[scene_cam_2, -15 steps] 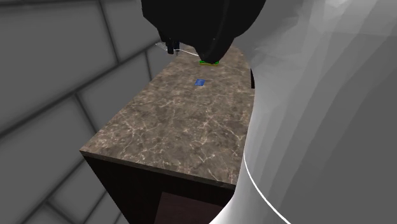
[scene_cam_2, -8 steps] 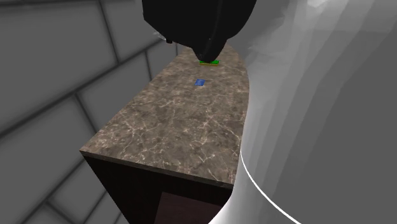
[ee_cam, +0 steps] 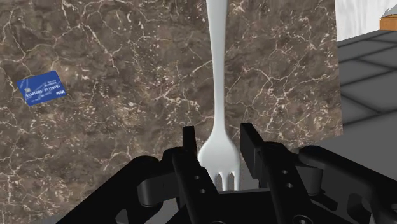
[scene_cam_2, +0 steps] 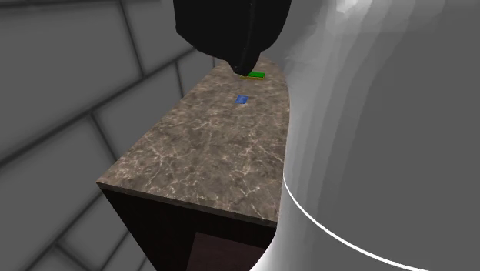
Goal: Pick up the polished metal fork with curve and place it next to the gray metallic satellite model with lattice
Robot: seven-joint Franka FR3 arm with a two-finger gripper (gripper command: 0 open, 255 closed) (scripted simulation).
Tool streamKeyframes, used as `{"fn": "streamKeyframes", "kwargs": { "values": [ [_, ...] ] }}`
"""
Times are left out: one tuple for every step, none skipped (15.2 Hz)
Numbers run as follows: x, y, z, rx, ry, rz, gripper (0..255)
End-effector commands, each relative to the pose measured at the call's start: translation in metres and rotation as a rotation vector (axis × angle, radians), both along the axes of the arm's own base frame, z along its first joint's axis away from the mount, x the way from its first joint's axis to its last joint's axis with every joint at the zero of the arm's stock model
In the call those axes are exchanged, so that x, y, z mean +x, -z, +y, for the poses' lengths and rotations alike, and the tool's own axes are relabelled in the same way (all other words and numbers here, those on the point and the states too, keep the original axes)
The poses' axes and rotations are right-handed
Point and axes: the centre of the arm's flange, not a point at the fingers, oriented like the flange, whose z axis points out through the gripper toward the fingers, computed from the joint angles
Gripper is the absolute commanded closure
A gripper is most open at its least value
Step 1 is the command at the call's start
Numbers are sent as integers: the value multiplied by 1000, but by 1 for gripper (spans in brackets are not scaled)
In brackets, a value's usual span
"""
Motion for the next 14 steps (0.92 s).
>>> {"fn": "streamKeyframes", "kwargs": {
  "values": [
    [1,-11,0,0,0,1,255],
    [1,-16,0,0,0,1,255],
    [1,-18,0,0,0,1,255],
    [-1,-18,-13,0,0,1,255],
    [-3,-18,-26,0,0,1,255],
    [-5,-18,-39,0,0,1,255],
    [-8,-18,-52,0,0,1,255],
    [-10,-18,-65,0,0,1,255],
    [-12,-18,-78,0,0,1,255],
    [-14,-18,-91,0,0,1,255],
    [-17,-18,-104,0,0,1,255],
    [-19,-18,-117,0,0,1,255],
    [-21,-18,-130,0,0,1,255],
    [-23,-18,-143,0,0,1,255]
  ]
}}
